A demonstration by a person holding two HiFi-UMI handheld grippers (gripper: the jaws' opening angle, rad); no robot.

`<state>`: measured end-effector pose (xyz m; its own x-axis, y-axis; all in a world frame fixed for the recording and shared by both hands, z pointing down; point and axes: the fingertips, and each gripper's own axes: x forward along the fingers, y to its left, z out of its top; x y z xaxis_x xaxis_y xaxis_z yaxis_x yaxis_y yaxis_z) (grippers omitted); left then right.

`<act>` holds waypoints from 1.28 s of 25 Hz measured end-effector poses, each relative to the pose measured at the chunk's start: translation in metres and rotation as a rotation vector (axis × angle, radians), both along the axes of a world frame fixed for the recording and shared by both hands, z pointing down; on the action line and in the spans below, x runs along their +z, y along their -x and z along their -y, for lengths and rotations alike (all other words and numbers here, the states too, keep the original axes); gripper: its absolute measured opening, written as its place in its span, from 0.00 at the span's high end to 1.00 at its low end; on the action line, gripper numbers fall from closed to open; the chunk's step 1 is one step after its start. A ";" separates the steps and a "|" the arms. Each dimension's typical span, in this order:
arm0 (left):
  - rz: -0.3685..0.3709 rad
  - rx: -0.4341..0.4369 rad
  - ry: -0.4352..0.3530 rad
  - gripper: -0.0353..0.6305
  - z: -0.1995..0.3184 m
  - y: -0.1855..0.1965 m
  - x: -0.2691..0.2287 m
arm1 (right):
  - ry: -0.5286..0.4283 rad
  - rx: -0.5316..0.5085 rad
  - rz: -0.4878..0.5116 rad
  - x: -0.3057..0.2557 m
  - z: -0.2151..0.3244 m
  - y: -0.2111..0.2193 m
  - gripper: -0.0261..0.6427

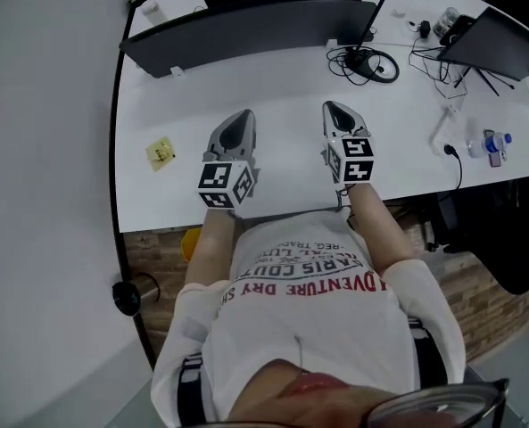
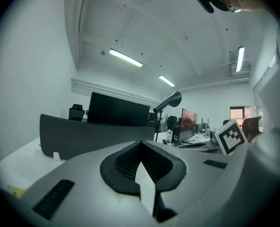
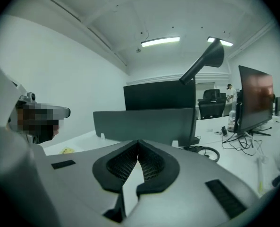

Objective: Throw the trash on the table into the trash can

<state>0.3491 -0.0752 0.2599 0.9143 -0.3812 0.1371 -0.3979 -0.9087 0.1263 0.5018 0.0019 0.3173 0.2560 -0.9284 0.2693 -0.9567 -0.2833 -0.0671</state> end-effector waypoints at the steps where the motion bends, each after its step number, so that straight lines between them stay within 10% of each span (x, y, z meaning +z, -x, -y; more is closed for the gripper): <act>1: 0.007 0.014 -0.008 0.91 -0.004 -0.005 0.000 | -0.004 0.022 0.001 0.000 -0.006 -0.006 0.92; 21: 0.014 0.050 -0.010 0.91 -0.022 -0.018 0.005 | -0.006 0.038 0.004 0.006 -0.021 -0.009 0.92; 32: 0.060 -0.191 0.060 0.91 0.020 0.067 0.040 | 0.082 -0.185 0.069 0.049 0.048 0.061 0.92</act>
